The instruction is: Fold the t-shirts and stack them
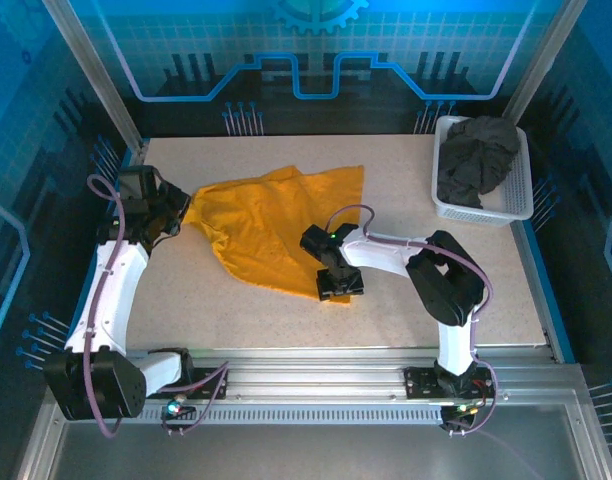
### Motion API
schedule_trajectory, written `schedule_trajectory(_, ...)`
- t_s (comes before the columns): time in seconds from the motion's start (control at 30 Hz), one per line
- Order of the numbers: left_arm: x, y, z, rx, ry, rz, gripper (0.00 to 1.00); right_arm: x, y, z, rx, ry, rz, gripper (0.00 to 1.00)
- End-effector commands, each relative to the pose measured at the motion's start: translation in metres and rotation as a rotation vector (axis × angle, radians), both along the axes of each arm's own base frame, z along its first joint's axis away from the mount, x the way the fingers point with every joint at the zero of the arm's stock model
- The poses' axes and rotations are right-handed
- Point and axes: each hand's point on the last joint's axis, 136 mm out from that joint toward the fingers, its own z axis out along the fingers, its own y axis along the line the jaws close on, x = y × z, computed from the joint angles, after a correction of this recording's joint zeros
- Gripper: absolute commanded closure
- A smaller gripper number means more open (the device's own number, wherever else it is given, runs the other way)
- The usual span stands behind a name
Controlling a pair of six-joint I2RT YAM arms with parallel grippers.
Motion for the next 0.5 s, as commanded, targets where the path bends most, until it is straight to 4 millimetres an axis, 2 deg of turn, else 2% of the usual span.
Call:
schedule_trajectory(0.0, 0.002, -0.004, 0.018, 0.008, -0.044, -0.016, 1.00, -0.013, -0.019, 0.002, -0.089, 0.017, 0.058, 0.40)
schedule_trajectory(0.27, 0.003, -0.007, 0.018, 0.007, -0.039, -0.026, 1.00, -0.013, -0.027, 0.013, -0.123, -0.014, 0.102, 0.39)
schedule_trajectory(0.37, 0.002, -0.008, 0.015, 0.008, -0.031, -0.031, 1.00, -0.023, -0.031, -0.004, -0.108, 0.038, 0.086, 0.42)
schedule_trajectory(0.47, 0.001, -0.011, 0.013, 0.005, -0.026, -0.037, 1.00, -0.033, -0.034, -0.027, -0.082, 0.101, 0.045, 0.52)
